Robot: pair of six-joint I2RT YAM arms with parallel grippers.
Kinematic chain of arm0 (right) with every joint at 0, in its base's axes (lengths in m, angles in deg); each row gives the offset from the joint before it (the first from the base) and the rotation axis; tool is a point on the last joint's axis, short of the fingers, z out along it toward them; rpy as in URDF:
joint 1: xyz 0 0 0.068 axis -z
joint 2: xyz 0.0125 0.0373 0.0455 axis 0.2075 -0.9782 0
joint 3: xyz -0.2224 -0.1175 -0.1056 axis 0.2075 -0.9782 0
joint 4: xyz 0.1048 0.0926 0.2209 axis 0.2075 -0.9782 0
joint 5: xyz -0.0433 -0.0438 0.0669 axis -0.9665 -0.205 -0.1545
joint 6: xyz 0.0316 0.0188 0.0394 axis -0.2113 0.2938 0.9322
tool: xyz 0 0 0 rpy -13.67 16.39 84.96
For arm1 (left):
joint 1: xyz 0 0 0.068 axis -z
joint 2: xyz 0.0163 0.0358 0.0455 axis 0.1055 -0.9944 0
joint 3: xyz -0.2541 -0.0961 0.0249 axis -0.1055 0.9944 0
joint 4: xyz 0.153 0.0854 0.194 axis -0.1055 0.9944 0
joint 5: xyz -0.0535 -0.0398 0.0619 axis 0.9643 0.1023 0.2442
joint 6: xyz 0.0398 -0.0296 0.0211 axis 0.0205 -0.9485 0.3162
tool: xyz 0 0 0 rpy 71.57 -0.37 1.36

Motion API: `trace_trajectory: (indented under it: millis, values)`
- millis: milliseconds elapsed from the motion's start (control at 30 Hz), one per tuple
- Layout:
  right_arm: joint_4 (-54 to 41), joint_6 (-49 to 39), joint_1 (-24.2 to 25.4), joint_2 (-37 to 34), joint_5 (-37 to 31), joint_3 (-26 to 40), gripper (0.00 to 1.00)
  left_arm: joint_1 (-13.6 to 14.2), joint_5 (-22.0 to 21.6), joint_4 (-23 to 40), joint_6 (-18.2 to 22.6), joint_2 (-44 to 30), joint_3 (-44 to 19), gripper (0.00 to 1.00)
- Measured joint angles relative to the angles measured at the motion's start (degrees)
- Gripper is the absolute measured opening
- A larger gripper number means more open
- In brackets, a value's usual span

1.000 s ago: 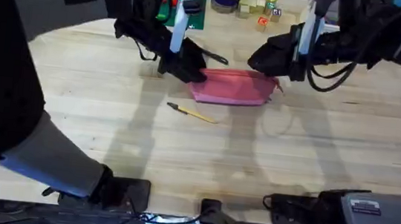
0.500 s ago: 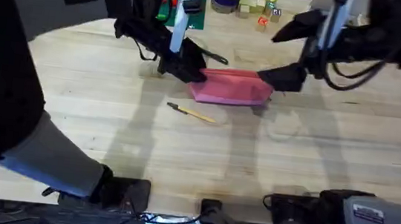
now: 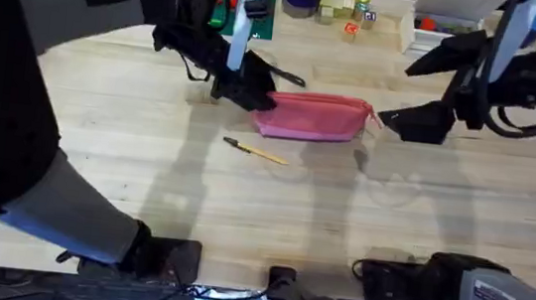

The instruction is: Unzip the bag, pick up the pens from the table one at a time and place them inside, then zip the bag closed.

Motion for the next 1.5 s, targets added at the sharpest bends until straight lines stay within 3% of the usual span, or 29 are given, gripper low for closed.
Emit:
trace_trajectory:
  millis: [433, 733, 1033, 1500]
  values:
    - [-0.2, -1.3, 0.0, -1.9, 0.0, 0.0, 0.995, 0.0, 0.0, 0.0, 0.0, 0.0, 0.0, 0.042]
    - [0.2, -1.5, 0.0, -14.0, 0.0, 0.0, 0.995, 0.0, 0.0, 0.0, 0.0, 0.0, 0.0, 0.042]
    - [1.6, -1.5, -0.1, -21.4, 0.0, 0.0, 0.995, 0.0, 0.0, 0.0, 0.0, 0.0, 0.0, 0.042]
    - [3.9, -1.5, -0.3, -23.0, 0.5, 0.0, 0.968, 0.0, 0.0, 0.0, 0.0, 0.0, 0.0, 0.042]
